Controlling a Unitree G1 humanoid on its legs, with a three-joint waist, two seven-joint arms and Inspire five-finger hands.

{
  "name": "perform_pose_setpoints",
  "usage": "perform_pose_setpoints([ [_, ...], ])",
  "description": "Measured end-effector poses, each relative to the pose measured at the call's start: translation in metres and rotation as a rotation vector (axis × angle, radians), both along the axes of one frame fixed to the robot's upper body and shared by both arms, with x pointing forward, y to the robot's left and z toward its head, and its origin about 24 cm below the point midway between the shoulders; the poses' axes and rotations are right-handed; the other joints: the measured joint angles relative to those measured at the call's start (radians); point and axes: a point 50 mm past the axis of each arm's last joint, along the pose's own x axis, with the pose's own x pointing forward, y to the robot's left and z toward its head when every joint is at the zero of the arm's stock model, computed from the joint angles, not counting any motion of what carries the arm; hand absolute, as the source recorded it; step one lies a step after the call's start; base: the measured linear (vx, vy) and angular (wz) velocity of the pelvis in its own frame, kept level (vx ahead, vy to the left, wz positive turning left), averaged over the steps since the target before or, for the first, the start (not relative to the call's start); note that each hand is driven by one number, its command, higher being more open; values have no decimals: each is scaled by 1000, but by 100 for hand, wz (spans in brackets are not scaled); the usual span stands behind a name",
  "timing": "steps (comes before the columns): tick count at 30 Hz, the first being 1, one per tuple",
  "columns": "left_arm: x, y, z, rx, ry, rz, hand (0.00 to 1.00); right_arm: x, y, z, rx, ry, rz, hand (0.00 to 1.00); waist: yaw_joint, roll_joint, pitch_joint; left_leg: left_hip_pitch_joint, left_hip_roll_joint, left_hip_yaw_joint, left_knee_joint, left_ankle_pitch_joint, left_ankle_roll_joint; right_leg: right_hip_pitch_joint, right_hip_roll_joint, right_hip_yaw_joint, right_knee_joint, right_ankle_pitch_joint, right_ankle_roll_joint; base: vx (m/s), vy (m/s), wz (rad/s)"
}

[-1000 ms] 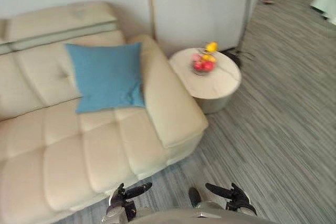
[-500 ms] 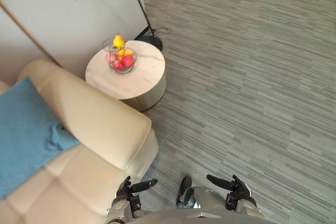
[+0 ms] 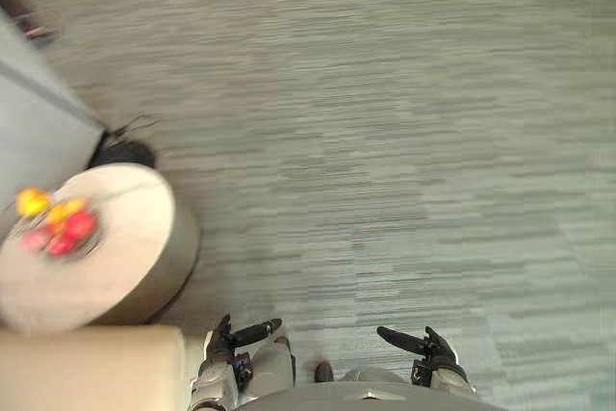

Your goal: Pick up cushions and gather them together orderly.

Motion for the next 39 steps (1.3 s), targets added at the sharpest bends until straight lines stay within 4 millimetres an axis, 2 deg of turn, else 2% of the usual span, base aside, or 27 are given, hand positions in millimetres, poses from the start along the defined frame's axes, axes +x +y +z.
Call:
perform_pose_setpoints([
  [1,0,1,0,5,2,-2,100,-2,2,-1,6,3,-6,100,1,-8,-6,2,-8,4,-21,38,19,6,0,22,2,-5,10,319,96,-124],
  [2,-2,5,0,15,9,-1,100,-4,7,-2,20,10,-10,100,5,-27,-19,25,-9,20,-54,62,16,6,-1,62,22,-23,39,310,70,-97],
  [3,-3,6,0,17,16,-4,100,-5,6,-2,22,10,-15,100,2,-32,-25,53,1,41,-80,65,20,-18,1,75,77,-47,91,395,81,-113],
  [4,0,5,0,15,17,-11,100,-5,4,-1,27,3,-21,100,2,-30,-26,79,9,59,-88,65,21,-66,-15,31,177,-90,93,365,86,-110],
  [6,1,-3,-3,-12,38,-15,100,-1,-4,1,15,-18,-36,100,8,13,-21,126,42,61,-85,60,26,-112,-66,-13,234,-130,101,378,91,-111],
  [7,1,-7,-4,-24,43,-16,100,2,-6,3,6,-37,-35,100,7,31,-18,145,60,81,-76,59,23,-127,-106,-50,185,-121,115,268,6,-102],
  [8,0,-8,-4,-26,46,-20,100,3,-6,4,4,-49,-36,100,7,34,-18,156,69,129,-51,52,13,-130,-177,-129,54,-65,169,190,-55,-89],
  [9,1,-6,-4,-18,44,-29,100,2,-5,4,8,-48,-37,100,9,22,-24,158,67,162,-32,42,2,-139,-223,-188,-6,15,178,243,-141,-70],
  [10,3,-13,-4,-29,46,-52,100,1,-10,4,-1,-41,-35,100,-2,53,-48,161,102,180,-30,24,-4,-159,-208,-278,27,24,167,318,-212,-45],
  [11,4,-17,-4,-38,40,-58,100,0,-16,4,-15,-35,-36,100,-1,68,-59,176,111,195,-60,27,-3,-175,-207,-347,38,27,171,267,-173,-39],
  [12,5,-22,-4,-48,34,-64,100,-1,-20,4,-25,-29,-35,100,1,77,-61,199,117,208,-95,30,-8,-185,-208,-408,50,25,171,284,-194,-52],
  [13,5,-29,-5,-59,40,-88,100,-1,-23,3,-30,-12,-30,100,5,88,-60,236,122,240,-139,51,-41,-187,-214,-521,73,23,166,193,-172,-56],
  [14,6,-30,-6,-63,47,-112,100,-3,-22,1,-25,4,-29,100,3,76,-56,248,109,244,-127,77,-57,-168,-222,-549,69,17,127,231,-211,-43],
  [15,8,-29,-5,-57,45,-128,100,-4,-20,0,-20,9,-29,100,1,64,-48,246,103,241,-92,88,-53,-145,-228,-536,54,11,110,147,-148,-16],
  [16,11,-26,-4,-49,36,-133,100,-5,-17,-1,-12,18,-29,100,-1,34,-30,228,92,237,-36,65,-48,-109,-241,-511,35,0,90,106,-128,-11],
  [17,12,-25,-3,-44,30,-134,100,-6,-15,-2,-5,26,-30,100,1,25,-26,227,78,223,-38,20,-53,-90,-246,-495,25,-8,77,136,-135,-34],
  [18,17,-25,-1,-41,7,-135,100,-10,-16,-4,-6,50,-35,100,0,34,-9,188,82,195,25,-51,-67,-41,-237,-480,17,-18,61,131,-108,-36],
  [21,21,-25,2,-44,-21,-130,100,-10,-20,-3,-10,37,-73,100,2,60,23,94,147,195,279,-78,-59,36,-198,-455,20,-35,39,126,-21,-33],
  [22,23,-22,3,-38,-29,-127,100,-8,-20,-2,-9,31,-82,100,4,59,29,54,163,194,356,-89,-41,57,-192,-430,31,-48,36,164,49,-60],
  [24,24,-22,4,-34,-35,-127,100,-4,-18,-1,-3,8,-91,100,7,55,33,4,164,188,362,-89,-41,67,-197,-388,46,-59,44,142,65,-75],
  [26,26,-20,5,-28,-44,-130,100,0,-15,1,2,-11,-93,100,11,46,39,-25,146,180,276,-83,-35,77,-220,-360,44,-85,78,122,69,-70],
  [28,27,-22,5,-34,-47,-133,100,-1,-16,1,-3,-14,-93,100,11,50,41,-45,100,97,98,-52,-30,91,-246,-314,31,-138,116,217,195,-65],
  [29,27,-23,5,-39,-44,-131,100,-3,-18,1,-7,-6,-95,100,18,57,38,-28,75,72,42,73,-48,91,-259,-283,31,-155,138,263,262,-60],
  [32,28,-16,6,-21,-47,-127,100,-9,-10,-2,4,19,-80,100,23,14,16,-10,26,102,16,32,-46,87,-301,-231,-18,-135,175,238,225,-35],
  [35,23,-13,5,-22,-35,-107,100,-12,-8,-3,8,28,-79,100,27,6,1,22,23,158,52,-13,-14,96,-332,-193,-4,-135,188,269,159,-60],
  [37,12,-11,1,-27,-6,-80,100,-4,-7,-1,16,1,-62,100,42,13,-5,117,18,220,17,-27,10,3,-358,-172,235,-136,243,311,148,-134],
  [39,7,-12,-1,-26,15,-87,100,6,-8,4,14,-44,-44,100,39,22,-2,223,6,251,-47,-38,29,-178,-400,-213,605,-105,309,282,125,-114],
])
